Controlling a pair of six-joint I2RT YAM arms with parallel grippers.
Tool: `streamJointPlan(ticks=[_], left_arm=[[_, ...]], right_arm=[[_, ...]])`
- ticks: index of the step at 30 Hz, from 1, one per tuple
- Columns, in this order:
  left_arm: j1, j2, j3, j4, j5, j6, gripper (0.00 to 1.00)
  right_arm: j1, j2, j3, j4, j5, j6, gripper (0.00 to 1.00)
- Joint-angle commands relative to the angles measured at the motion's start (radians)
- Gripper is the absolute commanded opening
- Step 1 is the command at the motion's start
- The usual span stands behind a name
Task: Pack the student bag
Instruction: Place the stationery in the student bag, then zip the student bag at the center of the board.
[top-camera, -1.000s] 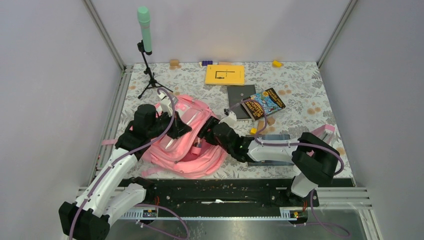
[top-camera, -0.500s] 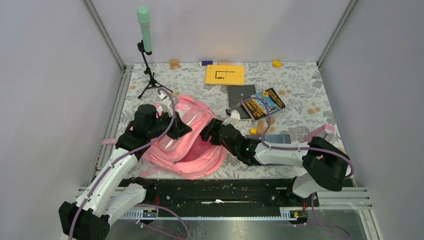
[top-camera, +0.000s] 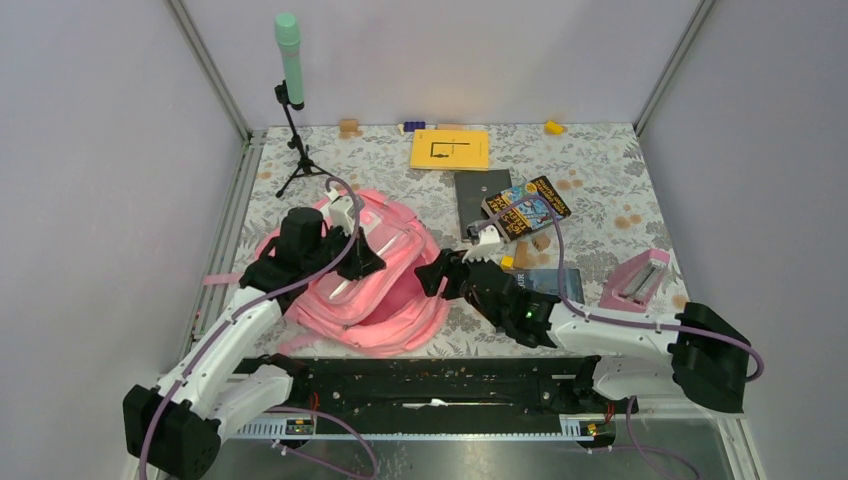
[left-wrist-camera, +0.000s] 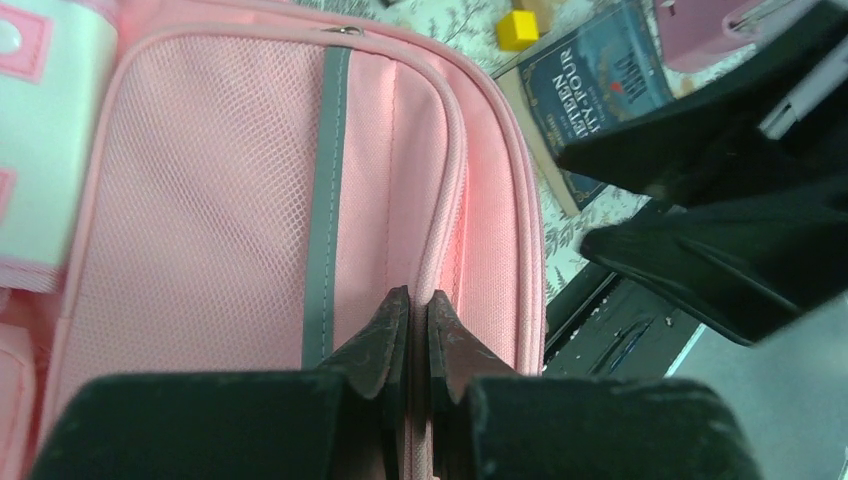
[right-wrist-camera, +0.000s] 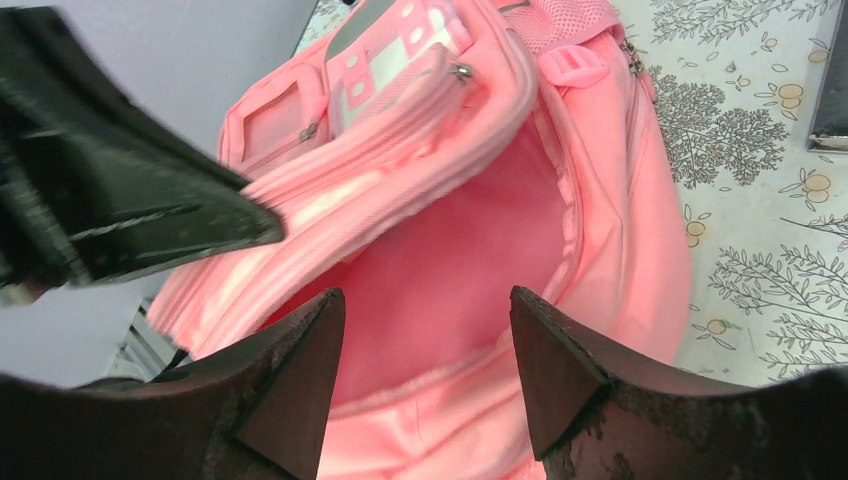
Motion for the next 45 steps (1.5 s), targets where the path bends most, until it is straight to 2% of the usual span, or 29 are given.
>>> streamJointPlan(ticks=[1, 9, 14, 19, 23, 27, 34, 36, 41, 45], left_arm=[[0.003, 0.057, 0.043, 0.024, -0.069, -0.012, 0.0], [-0.067, 0.169, 0.036, 0.07, -0.102, -0.095, 0.0], [-0.161, 0.26, 0.04, 0.073, -0.138, -0.111, 0.0], [-0.199, 0.336, 0.052, 0.079, -0.148, -0.14, 0.0], [-0.229, 0.37, 0.065, 0.148, -0.168, -0.2, 0.0], [-0.248, 0.404, 0.067, 0.259, -0.183, -0.297, 0.0], [-0.268, 0.469, 0.094, 0.374, -0.171, -0.389, 0.0], [-0.268, 0.466, 0.103, 0.36, -0.169, -0.376, 0.07], [-0.268, 0.371, 0.112, 0.274, -0.217, -0.297, 0.6], [-0.268, 0.235, 0.107, 0.191, -0.339, -0.216, 0.78]], right_arm=[[0.042, -0.08, -0.028, -0.07, 0.057, -0.091, 0.68], [0.065, -0.148, -0.142, -0.163, 0.085, 0.058, 0.69], [0.064, -0.14, -0.211, -0.075, 0.021, 0.104, 0.69], [0.065, -0.089, -0.214, -0.016, -0.044, 0.125, 0.69], [0.065, -0.074, -0.24, 0.004, -0.029, 0.163, 0.68], [0.065, -0.129, -0.257, -0.02, 0.013, 0.131, 0.66], [0.098, -0.232, -0.165, -0.178, -0.018, -0.07, 0.64], [0.134, -0.232, -0.128, -0.211, 0.0, -0.089, 0.64], [0.263, -0.158, -0.019, -0.324, 0.169, -0.057, 0.65], [0.334, -0.072, 0.052, -0.357, 0.247, 0.007, 0.65]])
